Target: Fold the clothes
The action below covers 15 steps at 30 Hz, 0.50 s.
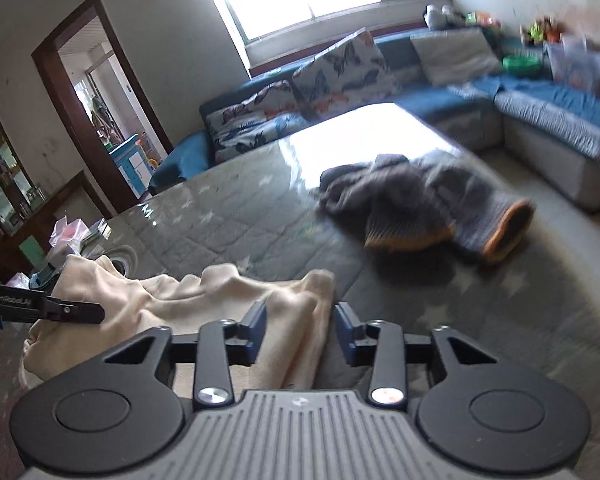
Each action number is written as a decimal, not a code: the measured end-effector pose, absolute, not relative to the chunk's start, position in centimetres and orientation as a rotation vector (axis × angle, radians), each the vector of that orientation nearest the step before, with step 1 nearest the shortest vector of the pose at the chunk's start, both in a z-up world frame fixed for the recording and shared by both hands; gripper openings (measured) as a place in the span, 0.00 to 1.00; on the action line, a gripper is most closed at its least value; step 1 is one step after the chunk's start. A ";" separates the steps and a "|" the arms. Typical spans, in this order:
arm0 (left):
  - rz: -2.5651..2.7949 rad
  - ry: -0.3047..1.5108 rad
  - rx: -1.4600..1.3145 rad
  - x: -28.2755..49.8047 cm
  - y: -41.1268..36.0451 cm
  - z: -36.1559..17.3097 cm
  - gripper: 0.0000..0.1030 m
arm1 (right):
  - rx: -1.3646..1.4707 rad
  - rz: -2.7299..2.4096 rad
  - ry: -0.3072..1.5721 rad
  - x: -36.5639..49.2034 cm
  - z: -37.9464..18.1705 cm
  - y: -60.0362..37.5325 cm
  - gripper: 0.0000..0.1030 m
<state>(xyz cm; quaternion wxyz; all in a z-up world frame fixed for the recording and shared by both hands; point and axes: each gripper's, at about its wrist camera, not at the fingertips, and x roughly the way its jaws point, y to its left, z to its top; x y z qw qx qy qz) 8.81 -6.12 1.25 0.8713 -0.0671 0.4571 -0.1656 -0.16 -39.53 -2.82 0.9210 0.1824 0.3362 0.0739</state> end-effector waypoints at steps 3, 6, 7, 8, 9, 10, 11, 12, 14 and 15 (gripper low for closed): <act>-0.343 0.957 -0.129 8.8 -6.2 1.1 0.18 | 0.395 0.157 0.703 0.5 -3.8 -39.0 0.42; -0.346 0.958 -0.122 8.7 -6.4 1.1 0.18 | 0.381 0.158 0.709 0.8 -4.3 -38.0 0.33; -0.349 0.956 -0.120 8.7 -6.5 1.2 0.18 | 0.372 0.160 0.704 0.7 -4.1 -37.8 0.24; -0.352 0.954 -0.118 8.6 -6.6 1.4 0.18 | 0.367 0.162 0.698 0.6 -3.9 -37.7 0.09; -0.359 0.949 -0.117 8.6 -6.7 1.6 0.18 | 0.362 0.163 0.693 0.5 -3.7 -37.6 0.09; -0.365 0.944 -0.115 8.5 -6.9 1.8 0.18 | 0.347 0.159 0.678 0.3 -3.2 -37.5 0.09; -0.374 0.939 -0.112 8.5 -7.2 2.0 0.18 | 0.330 0.153 0.659 0.0 -2.6 -37.5 0.08; -0.380 0.936 -0.108 8.5 -7.4 2.1 0.18 | 0.312 0.148 0.641 -0.2 -2.0 -37.5 0.07; -0.395 0.933 -0.104 8.6 -8.2 2.4 0.18 | 0.274 0.136 0.608 -0.7 -0.7 -37.6 0.07; -0.403 0.934 -0.104 8.7 -8.6 2.4 0.18 | 0.249 0.129 0.591 -1.0 0.1 -37.7 0.07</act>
